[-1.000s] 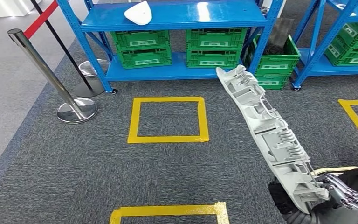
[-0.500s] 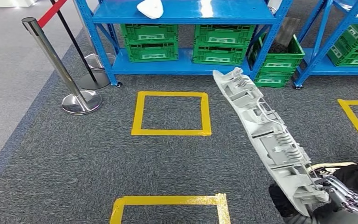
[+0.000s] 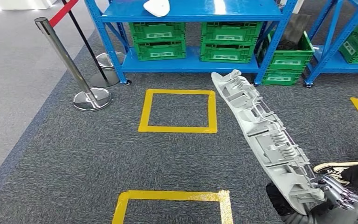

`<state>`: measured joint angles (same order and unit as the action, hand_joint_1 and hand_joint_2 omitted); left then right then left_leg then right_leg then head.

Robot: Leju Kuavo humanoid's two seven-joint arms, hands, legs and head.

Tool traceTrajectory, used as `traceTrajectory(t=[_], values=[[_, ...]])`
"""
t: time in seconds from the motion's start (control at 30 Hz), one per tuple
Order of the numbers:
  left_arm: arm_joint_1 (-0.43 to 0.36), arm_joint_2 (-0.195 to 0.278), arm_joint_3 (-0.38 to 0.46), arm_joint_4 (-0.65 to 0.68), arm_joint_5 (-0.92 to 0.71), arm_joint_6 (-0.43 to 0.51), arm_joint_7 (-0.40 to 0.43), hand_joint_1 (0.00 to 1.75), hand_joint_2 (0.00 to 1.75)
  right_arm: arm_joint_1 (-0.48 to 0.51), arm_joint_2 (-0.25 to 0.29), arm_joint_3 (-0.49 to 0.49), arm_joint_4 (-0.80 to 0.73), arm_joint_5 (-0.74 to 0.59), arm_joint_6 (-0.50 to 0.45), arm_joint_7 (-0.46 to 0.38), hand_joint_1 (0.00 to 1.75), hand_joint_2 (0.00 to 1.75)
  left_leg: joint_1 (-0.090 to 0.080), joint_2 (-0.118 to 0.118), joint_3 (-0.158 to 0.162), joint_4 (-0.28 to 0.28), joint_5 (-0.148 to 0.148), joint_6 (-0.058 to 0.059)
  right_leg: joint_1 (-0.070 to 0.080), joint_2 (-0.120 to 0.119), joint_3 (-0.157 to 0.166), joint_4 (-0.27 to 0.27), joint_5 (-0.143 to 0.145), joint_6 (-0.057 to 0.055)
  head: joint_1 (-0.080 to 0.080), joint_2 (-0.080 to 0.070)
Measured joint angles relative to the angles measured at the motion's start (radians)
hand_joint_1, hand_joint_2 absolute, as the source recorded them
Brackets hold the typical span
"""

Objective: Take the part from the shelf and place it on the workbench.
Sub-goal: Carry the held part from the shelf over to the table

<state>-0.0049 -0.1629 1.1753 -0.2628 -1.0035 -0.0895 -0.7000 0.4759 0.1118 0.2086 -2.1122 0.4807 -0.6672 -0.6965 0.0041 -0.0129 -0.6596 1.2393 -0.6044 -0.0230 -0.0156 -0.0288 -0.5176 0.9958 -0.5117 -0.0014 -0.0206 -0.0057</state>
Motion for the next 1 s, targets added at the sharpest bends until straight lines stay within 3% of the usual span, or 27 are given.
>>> traceTrajectory(t=[0.03, 0.07, 0.13, 0.17, 0.23, 0.27, 0.33, 0.4, 0.47, 0.53, 0.57, 0.6, 0.67, 0.7, 0.77, 0.83, 0.9, 0.97, 1.0], values=[[0.001, 0.000, 0.000, 0.000, 0.000, 0.000, 0.000, 0.00, 0.00, 0.000, 0.000, 0.000, 0.000, 0.001, 0.000, 0.000, 1.75, 1.75, 0.001, 0.001, -0.011, 0.037, -0.010, -0.002, 0.001, -0.010, -0.003, 0.002, 0.001, -0.001, 0.000, 0.000], [0.002, -0.001, 0.000, 0.000, -0.001, 0.000, 0.000, 0.00, 0.00, 0.000, 0.000, 0.000, 0.001, 0.001, 0.000, 0.000, 1.75, 1.75, 0.001, 0.002, -0.005, 0.037, -0.001, -0.001, 0.003, -0.021, -0.005, 0.003, 0.001, -0.001, 0.000, 0.000], [0.003, -0.001, 0.000, 0.000, -0.001, 0.000, 0.000, 0.00, 0.00, 0.000, 0.000, 0.000, 0.001, 0.002, 0.000, 0.000, 1.75, 1.75, 0.000, 0.019, 0.057, -0.069, 0.059, 0.007, 0.005, -0.040, -0.005, 0.006, 0.000, 0.000, -0.001, 0.000], [0.003, 0.000, 0.000, 0.000, -0.001, 0.000, 0.000, 0.00, 0.00, 0.000, 0.000, 0.000, 0.001, 0.002, 0.000, 0.000, 1.75, 1.75, -0.005, 0.045, 0.094, -0.139, 0.083, 0.014, 0.007, -0.049, -0.004, 0.006, 0.000, 0.001, -0.001, 0.000], [-0.001, 0.001, 0.000, 0.000, -0.001, 0.000, 0.000, 0.00, 0.00, -0.001, 0.000, 0.000, 0.001, 0.004, 0.000, 0.000, 1.75, 1.75, -0.015, 0.086, 0.134, -0.227, 0.105, 0.029, 0.012, -0.067, -0.005, 0.008, 0.000, 0.008, 0.000, 0.000], [-0.001, 0.001, 0.000, 0.000, -0.001, 0.000, 0.000, 0.00, 0.00, -0.001, 0.000, 0.000, 0.001, 0.004, 0.000, 0.000, 1.75, 1.75, -0.020, 0.091, 0.134, -0.238, 0.102, 0.035, 0.014, -0.077, -0.006, 0.008, 0.000, 0.012, 0.000, 0.000], [0.002, 0.000, 0.000, 0.000, -0.001, 0.000, 0.000, 0.00, 0.00, -0.001, 0.000, 0.001, 0.001, 0.005, 0.000, 0.000, 1.75, 1.75, -0.018, 0.070, 0.129, -0.245, 0.110, 0.047, 0.014, -0.090, -0.007, 0.008, -0.002, 0.023, 0.000, 0.000], [0.004, -0.001, 0.000, 0.000, -0.002, 0.000, 0.000, 0.00, 0.00, 0.000, 0.000, 0.001, 0.001, 0.007, 0.000, 0.000, 1.75, 1.75, -0.012, 0.050, 0.127, -0.254, 0.120, 0.061, 0.011, -0.051, -0.024, 0.046, -0.035, 0.033, 0.004, 0.000], [0.001, -0.002, 0.001, 0.000, -0.004, -0.001, 0.000, 0.00, 0.00, 0.002, -0.001, 0.000, 0.001, 0.007, 0.000, 0.000, 1.75, 1.75, -0.010, 0.027, 0.122, -0.256, 0.127, 0.070, 0.007, 0.006, -0.075, 0.163, -0.102, 0.039, 0.011, 0.000], [0.000, -0.002, 0.001, 0.000, -0.007, -0.001, 0.000, 0.00, 0.00, 0.005, -0.004, 0.000, 0.003, 0.008, 0.000, 0.000, 1.75, 1.75, -0.010, 0.002, 0.117, -0.254, 0.130, 0.073, 0.006, 0.025, -0.128, 0.281, -0.143, 0.042, 0.014, 0.000], [0.000, -0.003, 0.001, 0.000, -0.009, -0.001, 0.000, 0.00, 0.00, 0.007, -0.005, 0.000, 0.004, 0.008, 0.000, 0.000, 1.75, 1.75, -0.011, -0.011, 0.116, -0.252, 0.131, 0.073, 0.005, 0.027, -0.134, 0.295, -0.136, 0.042, 0.014, 0.000], [0.001, -0.004, 0.001, 0.000, -0.010, -0.001, 0.000, 0.00, 0.00, 0.008, -0.006, 0.000, 0.005, 0.008, 0.000, 0.000, 1.75, 1.75, -0.010, -0.026, 0.116, -0.250, 0.131, 0.072, 0.005, 0.029, -0.120, 0.265, -0.108, 0.042, 0.014, 0.000], [0.000, -0.005, 0.001, 0.000, -0.012, -0.001, 0.000, 0.00, 0.00, 0.009, -0.008, 0.000, 0.006, 0.008, 0.000, 0.000, 1.75, 1.75, -0.010, -0.055, 0.115, -0.243, 0.129, 0.068, 0.001, 0.060, -0.059, 0.133, -0.037, 0.039, 0.014, 0.000], [-0.001, -0.006, 0.001, 0.000, -0.012, -0.001, 0.000, 0.00, 0.00, 0.009, -0.008, 0.000, 0.006, 0.008, 0.000, 0.000, 1.75, 1.75, -0.010, -0.068, 0.112, -0.237, 0.128, 0.064, -0.003, 0.082, -0.032, 0.072, -0.017, 0.038, 0.014, 0.000], [-0.003, -0.006, 0.001, 0.000, -0.013, -0.001, 0.000, 0.00, 0.00, 0.010, -0.008, 0.000, 0.007, 0.009, 0.000, 0.000, 1.75, 1.75, -0.009, -0.090, 0.097, -0.228, 0.130, 0.051, -0.004, 0.108, -0.008, 0.023, -0.015, 0.034, 0.014, 0.000], [0.000, -0.005, 0.001, 0.000, -0.013, -0.001, 0.000, 0.00, 0.00, 0.011, -0.009, 0.000, 0.008, 0.010, 0.000, 0.000, 1.75, 1.75, -0.006, -0.109, 0.084, -0.224, 0.135, 0.038, -0.004, 0.090, -0.005, 0.019, -0.012, 0.026, 0.014, 0.000], [0.004, -0.004, 0.001, 0.000, -0.013, -0.001, 0.000, 0.00, 0.00, 0.011, -0.009, 0.000, 0.008, 0.011, 0.000, 0.000, 1.75, 1.75, -0.007, -0.076, 0.068, -0.192, 0.114, 0.026, -0.007, 0.064, -0.002, 0.013, -0.007, 0.014, 0.008, 0.000], [0.002, -0.004, 0.001, 0.000, -0.013, 0.000, 0.000, 0.00, 0.00, 0.011, -0.009, 0.001, 0.008, 0.013, 0.000, 0.000, 1.75, 1.75, -0.008, -0.019, 0.019, -0.083, 0.055, 0.015, -0.007, 0.034, 0.000, 0.010, -0.007, 0.006, -0.001, 0.000], [0.000, -0.004, 0.001, 0.000, -0.013, 0.000, 0.000, 0.00, 0.00, 0.011, -0.009, 0.001, 0.008, 0.013, 0.000, 0.000, 1.75, 1.75, -0.005, -0.004, -0.013, -0.013, 0.025, 0.011, -0.005, 0.018, -0.001, 0.010, -0.008, 0.004, -0.004, 0.000]])
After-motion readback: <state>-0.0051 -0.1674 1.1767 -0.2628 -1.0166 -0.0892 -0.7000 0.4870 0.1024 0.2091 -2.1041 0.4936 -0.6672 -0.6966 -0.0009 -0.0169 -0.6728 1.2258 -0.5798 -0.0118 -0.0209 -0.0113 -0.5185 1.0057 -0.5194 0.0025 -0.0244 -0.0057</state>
